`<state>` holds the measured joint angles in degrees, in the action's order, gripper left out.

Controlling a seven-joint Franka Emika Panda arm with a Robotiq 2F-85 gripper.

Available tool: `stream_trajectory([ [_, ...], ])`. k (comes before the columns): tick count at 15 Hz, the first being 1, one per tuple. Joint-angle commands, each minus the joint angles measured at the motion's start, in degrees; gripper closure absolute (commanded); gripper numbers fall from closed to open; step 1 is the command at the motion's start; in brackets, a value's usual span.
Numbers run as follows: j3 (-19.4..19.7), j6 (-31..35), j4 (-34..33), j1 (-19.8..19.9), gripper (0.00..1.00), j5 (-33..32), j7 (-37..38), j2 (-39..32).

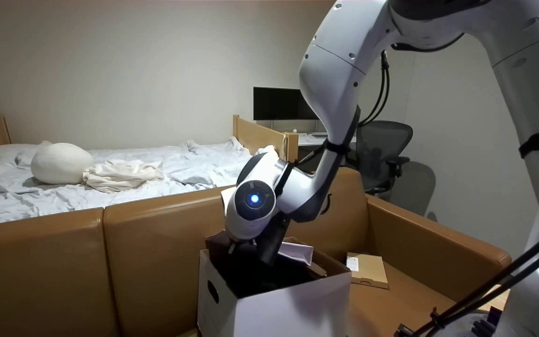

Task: Pick up the cloth and two books from the box and put them on the sofa

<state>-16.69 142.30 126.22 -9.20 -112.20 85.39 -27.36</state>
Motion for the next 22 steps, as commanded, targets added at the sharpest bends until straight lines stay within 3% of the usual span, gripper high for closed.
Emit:
stream_trajectory([
  [1, 1.6, 0.2, -2.5, 1.6, 0.98, 10.4, -9.0, 2.1],
  [16, 7.2, -3.4, -11.4, 0.9, 0.98, 52.7, -40.0, 9.0],
  [22, 10.0, -10.3, -15.7, 0.7, 0.98, 67.4, -50.8, 13.6],
])
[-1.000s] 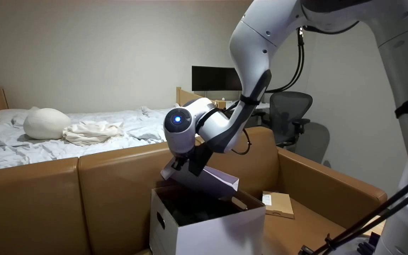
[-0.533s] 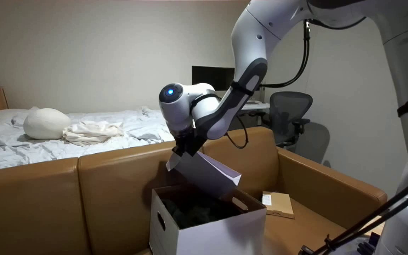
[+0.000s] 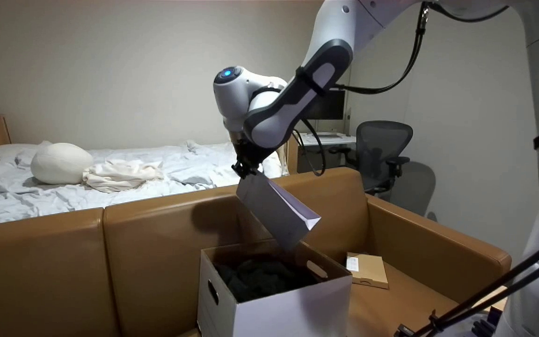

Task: Pick up the cloth and two books from the box and put them on the sofa

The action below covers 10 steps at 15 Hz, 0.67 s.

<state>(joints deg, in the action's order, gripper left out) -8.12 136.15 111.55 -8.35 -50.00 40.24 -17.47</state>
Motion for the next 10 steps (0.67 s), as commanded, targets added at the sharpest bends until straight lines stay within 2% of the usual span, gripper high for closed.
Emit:
stream_trajectory([
  [1, 2.1, -5.6, -2.1, -0.2, 0.98, 6.6, -6.5, 4.2],
  [7, 8.0, -15.1, -9.4, 1.7, 0.98, 7.0, -5.8, 4.4],
  [10, 10.9, -17.9, -9.8, 4.4, 0.98, 7.2, -6.2, 5.4],
])
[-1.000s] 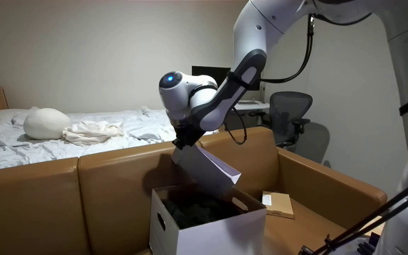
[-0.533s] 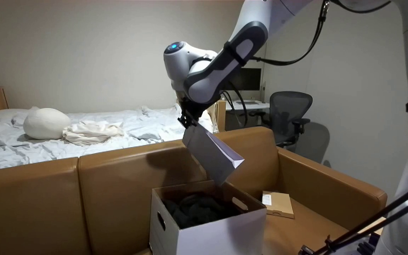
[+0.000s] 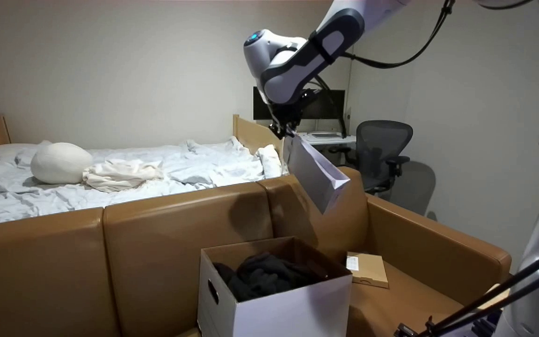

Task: Pick up the cloth and two books from the box and put them on the sofa

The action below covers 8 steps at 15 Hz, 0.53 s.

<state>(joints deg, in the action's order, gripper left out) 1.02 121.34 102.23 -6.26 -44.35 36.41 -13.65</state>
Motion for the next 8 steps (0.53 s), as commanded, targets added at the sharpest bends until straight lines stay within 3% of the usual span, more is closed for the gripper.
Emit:
stream_trajectory([
  [1, 2.8, -3.5, -0.3, 3.3, 0.99, 1.4, -2.1, 2.2],
  [8, 10.2, -4.9, 3.0, 12.4, 0.99, 3.7, -1.2, 6.0],
])
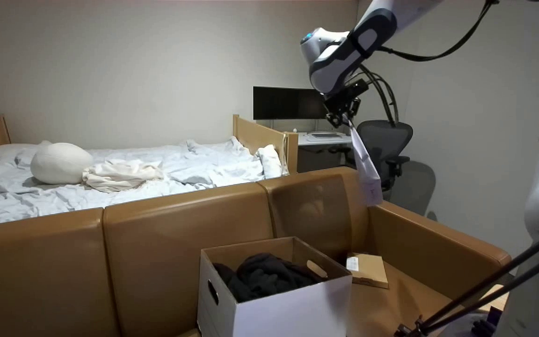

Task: Pick up the cloth and two books from the box and put them on the sofa

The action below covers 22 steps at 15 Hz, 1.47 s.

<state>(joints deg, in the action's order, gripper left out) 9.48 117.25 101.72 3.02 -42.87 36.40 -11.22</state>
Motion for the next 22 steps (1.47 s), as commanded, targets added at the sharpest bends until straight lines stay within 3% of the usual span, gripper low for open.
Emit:
stream_trajectory([
  [1, 2.7, -0.5, 4.4, 4.4, 0.99, 2.8, -1.1, 3.9],
  [6, 7.1, 0.1, 9.5, 8.6, 0.99, 0.4, 2.4, 2.3],
  [9, 8.5, 4.0, 13.4, 9.1, 0.99, -4.8, 8.9, 0.8],
  [12, 8.0, 11.3, 17.5, 6.9, 0.99, -18.1, 21.7, 0.6],
  [16, 6.7, 14.4, 22.6, 2.3, 0.99, -37.0, 40.2, -1.2],
  [19, 8.6, 13.6, 24.1, -2.8, 0.99, -51.0, 54.2, -5.1],
  [22, 9.8, 10.3, 24.3, -4.9, 0.99, -65.1, 68.2, -10.5],
])
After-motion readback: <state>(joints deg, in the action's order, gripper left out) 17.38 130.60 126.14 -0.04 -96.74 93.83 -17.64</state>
